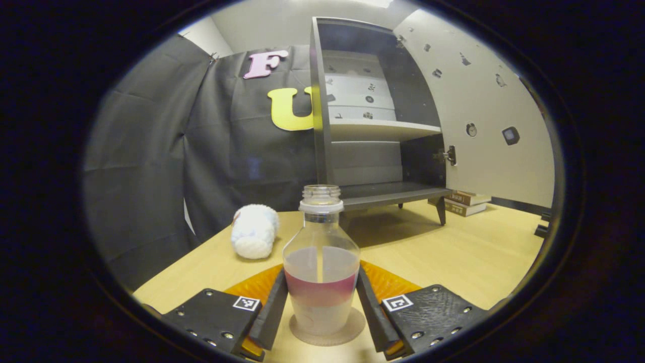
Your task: Open the cabinet door with the right hand, grasp the bottle in the cabinet with the left hand and place it on the coaster, then close the cabinet door with the right hand.
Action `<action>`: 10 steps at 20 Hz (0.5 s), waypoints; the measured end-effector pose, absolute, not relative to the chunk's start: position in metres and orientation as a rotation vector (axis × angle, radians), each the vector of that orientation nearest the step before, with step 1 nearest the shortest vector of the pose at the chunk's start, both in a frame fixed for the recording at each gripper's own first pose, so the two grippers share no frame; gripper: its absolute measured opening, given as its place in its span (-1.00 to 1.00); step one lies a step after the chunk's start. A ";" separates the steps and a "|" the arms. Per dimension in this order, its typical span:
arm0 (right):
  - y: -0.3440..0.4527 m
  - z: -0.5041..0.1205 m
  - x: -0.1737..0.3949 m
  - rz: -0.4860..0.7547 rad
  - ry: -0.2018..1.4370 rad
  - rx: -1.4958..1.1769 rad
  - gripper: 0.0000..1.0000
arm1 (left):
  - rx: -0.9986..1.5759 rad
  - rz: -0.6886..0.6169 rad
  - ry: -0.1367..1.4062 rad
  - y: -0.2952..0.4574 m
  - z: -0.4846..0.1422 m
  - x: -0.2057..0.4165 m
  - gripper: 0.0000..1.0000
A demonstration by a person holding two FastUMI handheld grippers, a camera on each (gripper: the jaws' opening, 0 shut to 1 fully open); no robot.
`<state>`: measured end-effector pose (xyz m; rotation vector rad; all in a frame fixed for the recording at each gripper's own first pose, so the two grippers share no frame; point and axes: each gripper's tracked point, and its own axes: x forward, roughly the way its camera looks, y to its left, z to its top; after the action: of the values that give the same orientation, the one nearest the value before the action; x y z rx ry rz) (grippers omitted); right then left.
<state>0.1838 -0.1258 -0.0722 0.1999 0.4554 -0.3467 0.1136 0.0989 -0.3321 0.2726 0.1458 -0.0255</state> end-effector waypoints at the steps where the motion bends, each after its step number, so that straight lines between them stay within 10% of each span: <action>1: -0.128 -0.073 0.182 -0.352 0.453 0.201 0.96 | 0.257 -0.018 0.153 0.101 -0.331 0.111 0.46; 10: -0.138 -0.102 0.162 -0.385 0.479 0.280 0.96 | 0.276 -0.061 0.213 0.088 -0.340 0.105 0.50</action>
<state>0.1624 -0.1380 -0.1019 0.2802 0.4791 -0.3850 0.1046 0.0875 -0.3396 0.2760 0.2130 -0.0615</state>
